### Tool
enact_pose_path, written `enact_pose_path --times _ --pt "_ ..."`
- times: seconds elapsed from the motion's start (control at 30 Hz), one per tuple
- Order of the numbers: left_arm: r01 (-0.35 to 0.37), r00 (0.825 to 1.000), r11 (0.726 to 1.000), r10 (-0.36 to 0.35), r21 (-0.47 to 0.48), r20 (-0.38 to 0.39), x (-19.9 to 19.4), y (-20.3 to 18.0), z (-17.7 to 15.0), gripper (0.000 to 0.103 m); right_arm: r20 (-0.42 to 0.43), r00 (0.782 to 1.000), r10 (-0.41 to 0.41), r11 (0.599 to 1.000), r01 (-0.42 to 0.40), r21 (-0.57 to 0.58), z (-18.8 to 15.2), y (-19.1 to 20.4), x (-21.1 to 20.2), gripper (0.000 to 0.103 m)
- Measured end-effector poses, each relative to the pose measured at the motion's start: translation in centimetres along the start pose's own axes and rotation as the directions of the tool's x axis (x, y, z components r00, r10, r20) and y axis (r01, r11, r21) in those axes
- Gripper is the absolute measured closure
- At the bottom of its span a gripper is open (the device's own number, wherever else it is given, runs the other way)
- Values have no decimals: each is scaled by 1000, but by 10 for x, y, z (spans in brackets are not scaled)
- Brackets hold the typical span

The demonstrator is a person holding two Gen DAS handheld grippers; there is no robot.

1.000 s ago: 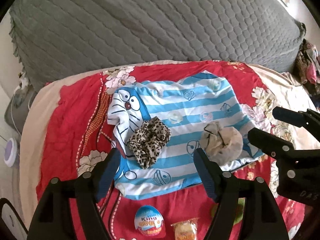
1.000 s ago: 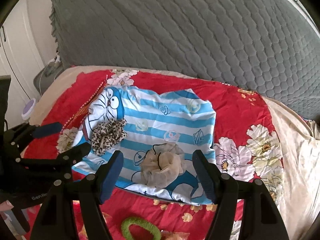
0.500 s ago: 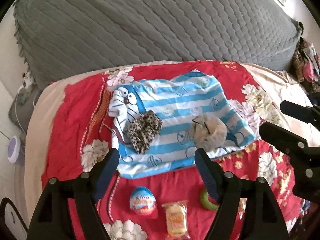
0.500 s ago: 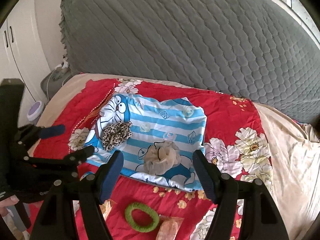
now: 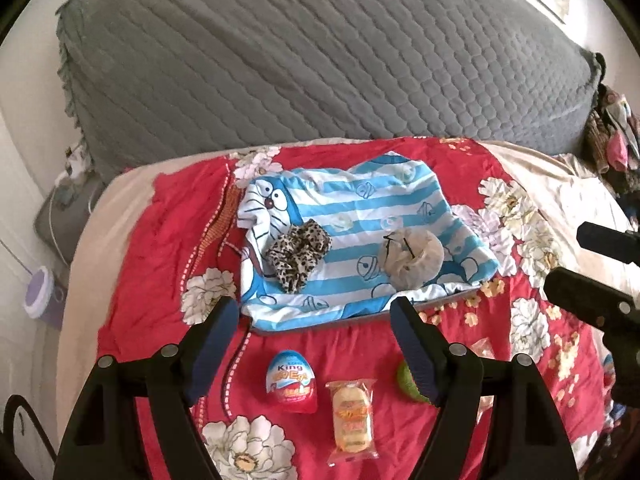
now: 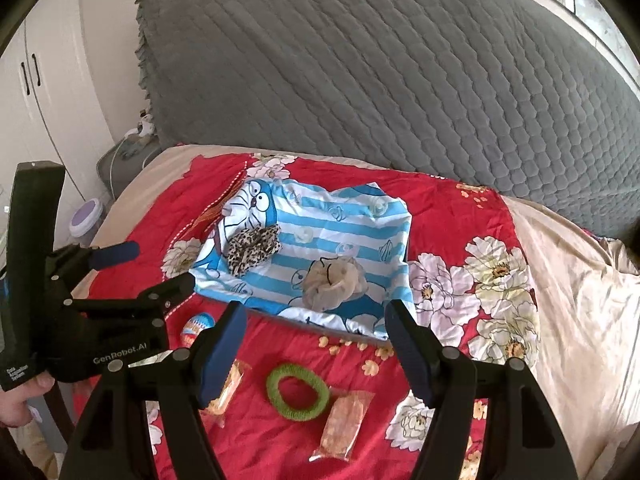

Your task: Organize objects

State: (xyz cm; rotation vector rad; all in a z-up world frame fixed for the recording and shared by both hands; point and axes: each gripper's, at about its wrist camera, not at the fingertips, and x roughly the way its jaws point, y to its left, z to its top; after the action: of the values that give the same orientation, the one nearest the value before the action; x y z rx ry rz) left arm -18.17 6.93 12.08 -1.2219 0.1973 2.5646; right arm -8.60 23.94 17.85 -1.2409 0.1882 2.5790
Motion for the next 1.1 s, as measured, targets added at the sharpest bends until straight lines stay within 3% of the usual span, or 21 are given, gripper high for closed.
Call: enact_pose_path --times 0.43,0.53,0.8,1.1 --pt "9 997 999 -13 53 76 -33 -13 -13 24 23 999 29 998 -30 61 -18 5 -21 32" --pt "9 996 998 -13 57 84 -33 -13 -17 24 21 998 54 993 -56 106 -24 4 -22 30" --pt "-2 998 998 -2 57 67 -19 -4 -27 24 44 999 1 996 -4 84 -38 4 -14 29" --pt "-13 998 999 10 44 64 -13 2 -29 24 2 1000 11 994 -11 112 -50 -3 3 22"
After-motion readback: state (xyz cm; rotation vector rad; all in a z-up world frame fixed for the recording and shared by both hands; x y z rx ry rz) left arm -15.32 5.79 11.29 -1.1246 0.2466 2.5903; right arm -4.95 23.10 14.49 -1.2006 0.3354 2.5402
